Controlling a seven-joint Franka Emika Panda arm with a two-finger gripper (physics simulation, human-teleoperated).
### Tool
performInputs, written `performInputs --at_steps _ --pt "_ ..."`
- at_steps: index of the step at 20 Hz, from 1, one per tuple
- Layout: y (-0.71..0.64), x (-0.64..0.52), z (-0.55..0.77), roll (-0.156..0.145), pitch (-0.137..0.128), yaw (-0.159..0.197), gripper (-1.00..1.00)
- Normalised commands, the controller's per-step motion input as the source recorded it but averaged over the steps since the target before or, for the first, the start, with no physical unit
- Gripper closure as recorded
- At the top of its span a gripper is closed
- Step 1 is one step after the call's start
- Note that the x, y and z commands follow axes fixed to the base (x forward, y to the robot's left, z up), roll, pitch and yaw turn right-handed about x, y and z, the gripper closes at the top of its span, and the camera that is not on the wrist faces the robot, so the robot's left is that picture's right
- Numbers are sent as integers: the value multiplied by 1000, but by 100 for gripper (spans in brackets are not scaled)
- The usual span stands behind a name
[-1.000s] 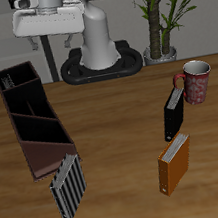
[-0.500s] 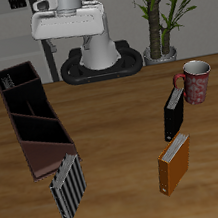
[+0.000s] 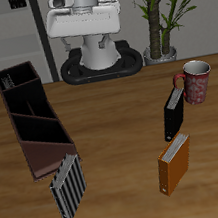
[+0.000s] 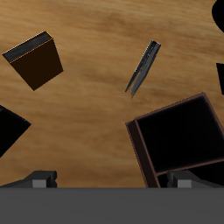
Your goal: Place the left striped book into the right desk caddy's right compartment and place the right striped book into the right desk caddy's right compartment and place the orange book into the right desk caddy's left compartment
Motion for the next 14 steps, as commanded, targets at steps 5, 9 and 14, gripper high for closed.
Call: performInputs --at_steps 5,9,14 --pt "29 321 130 23 19 3 -100" --pt "-254 498 184 -38 53 -63 -100" --pt "-132 276 105 4 11 -9 -100"
